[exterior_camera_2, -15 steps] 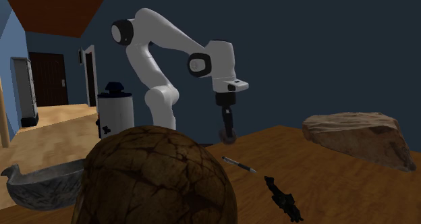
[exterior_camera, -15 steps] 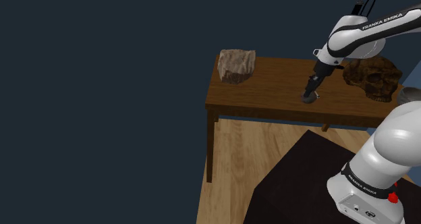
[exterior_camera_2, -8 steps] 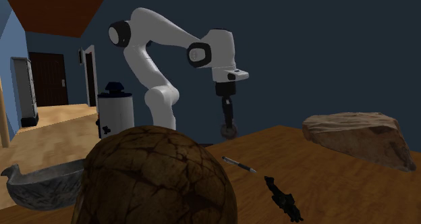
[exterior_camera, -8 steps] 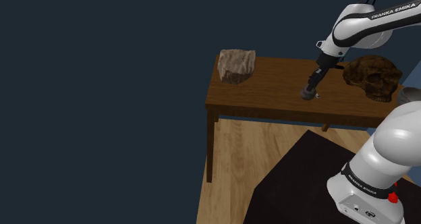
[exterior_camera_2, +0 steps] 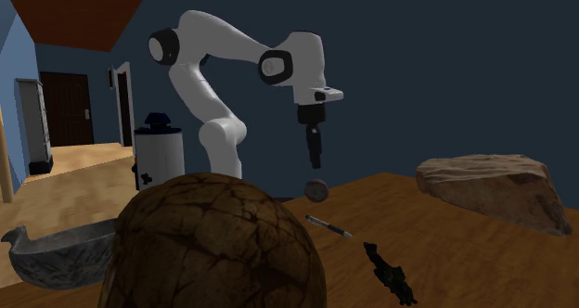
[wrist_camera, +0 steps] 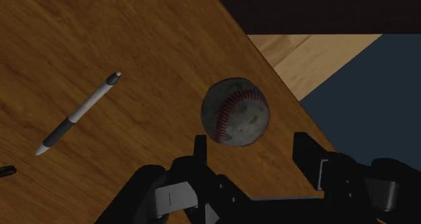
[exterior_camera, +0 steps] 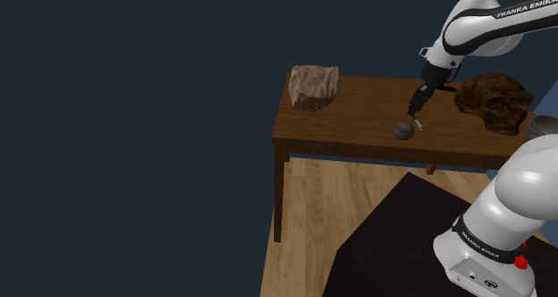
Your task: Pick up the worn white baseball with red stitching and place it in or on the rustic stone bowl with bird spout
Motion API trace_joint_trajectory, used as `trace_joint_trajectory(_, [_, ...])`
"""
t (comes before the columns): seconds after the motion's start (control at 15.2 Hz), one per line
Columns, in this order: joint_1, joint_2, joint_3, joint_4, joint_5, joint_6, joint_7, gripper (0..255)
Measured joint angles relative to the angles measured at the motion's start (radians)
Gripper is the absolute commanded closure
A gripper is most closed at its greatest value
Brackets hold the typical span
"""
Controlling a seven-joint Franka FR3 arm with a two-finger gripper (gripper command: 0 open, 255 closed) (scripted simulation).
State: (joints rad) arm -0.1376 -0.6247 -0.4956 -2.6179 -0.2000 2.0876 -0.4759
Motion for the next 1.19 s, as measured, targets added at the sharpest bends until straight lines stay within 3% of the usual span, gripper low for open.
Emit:
trace_joint_trajectory(0.2, [-0.028,0.03,0.081,-0.097,-0.114,0.123,0.077,0])
trace_joint_trajectory(0.33, [-0.034,0.047,0.105,-0.123,-0.151,0.167,0.106,0])
trace_joint_trajectory(0.73, [-0.038,0.119,0.093,-0.167,-0.18,0.283,0.123,0])
trace_joint_trajectory(1.19, [-0.04,0.138,0.084,-0.17,-0.184,0.306,0.119,0])
